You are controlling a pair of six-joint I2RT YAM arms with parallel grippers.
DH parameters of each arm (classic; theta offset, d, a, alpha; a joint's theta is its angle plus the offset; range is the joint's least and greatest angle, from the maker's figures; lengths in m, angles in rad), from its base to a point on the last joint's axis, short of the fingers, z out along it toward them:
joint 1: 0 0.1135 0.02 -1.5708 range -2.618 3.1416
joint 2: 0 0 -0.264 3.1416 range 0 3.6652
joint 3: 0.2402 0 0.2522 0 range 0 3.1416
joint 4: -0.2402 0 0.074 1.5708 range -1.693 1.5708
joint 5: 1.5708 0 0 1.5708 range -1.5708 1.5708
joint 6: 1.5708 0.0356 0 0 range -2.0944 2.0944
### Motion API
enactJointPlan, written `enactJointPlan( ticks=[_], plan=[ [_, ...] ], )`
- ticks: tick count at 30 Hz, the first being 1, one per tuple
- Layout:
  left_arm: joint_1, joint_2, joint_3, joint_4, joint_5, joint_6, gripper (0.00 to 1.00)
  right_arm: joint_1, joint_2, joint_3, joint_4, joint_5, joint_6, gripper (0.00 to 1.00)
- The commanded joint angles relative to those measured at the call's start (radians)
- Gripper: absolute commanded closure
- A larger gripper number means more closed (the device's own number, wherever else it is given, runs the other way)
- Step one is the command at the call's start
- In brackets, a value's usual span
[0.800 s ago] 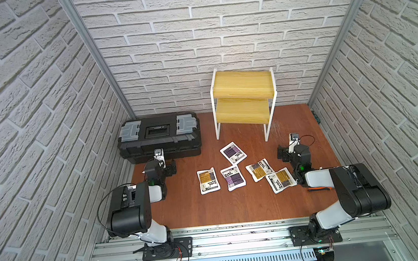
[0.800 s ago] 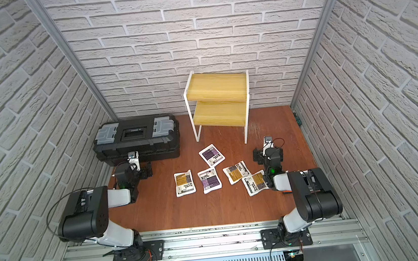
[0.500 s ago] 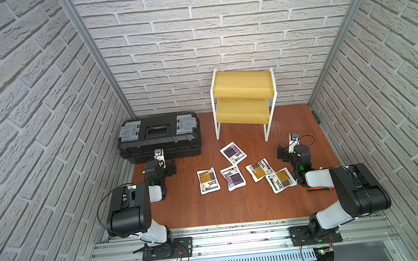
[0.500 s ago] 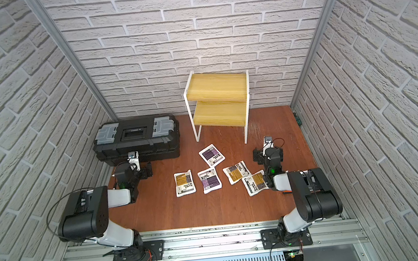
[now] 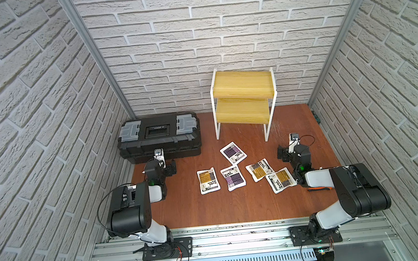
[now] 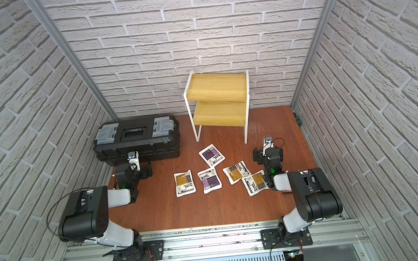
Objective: Place the bagged coffee beans on the shelf by color
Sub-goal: Adjust the shelf at the center of the board.
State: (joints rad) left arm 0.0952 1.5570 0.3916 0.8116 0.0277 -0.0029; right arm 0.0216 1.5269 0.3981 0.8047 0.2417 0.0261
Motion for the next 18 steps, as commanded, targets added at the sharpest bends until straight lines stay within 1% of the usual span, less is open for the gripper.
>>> enactJointPlan(
  ticks=[1,8,9,10,18],
  plan=[
    [0.003,-0.008,0.013,0.03,0.012,-0.009,0.02,-0.001,-0.014,-0.012,0.045,-0.003,-0.006,0.01],
    [0.006,-0.008,0.015,0.027,0.02,-0.01,0.02,-0.001,-0.011,-0.009,0.041,-0.005,-0.004,0.01],
    [0.01,-0.009,0.013,0.03,0.035,-0.009,0.01,-0.001,-0.011,-0.009,0.042,-0.004,-0.005,0.0],
    [0.015,-0.016,0.025,0.003,0.075,0.002,0.01,-0.002,-0.013,-0.011,0.041,-0.005,-0.005,0.0],
    [0.012,-0.015,0.025,0.001,0.071,0.002,0.01,-0.002,-0.011,-0.01,0.043,-0.006,-0.005,0.0]
  ],
)
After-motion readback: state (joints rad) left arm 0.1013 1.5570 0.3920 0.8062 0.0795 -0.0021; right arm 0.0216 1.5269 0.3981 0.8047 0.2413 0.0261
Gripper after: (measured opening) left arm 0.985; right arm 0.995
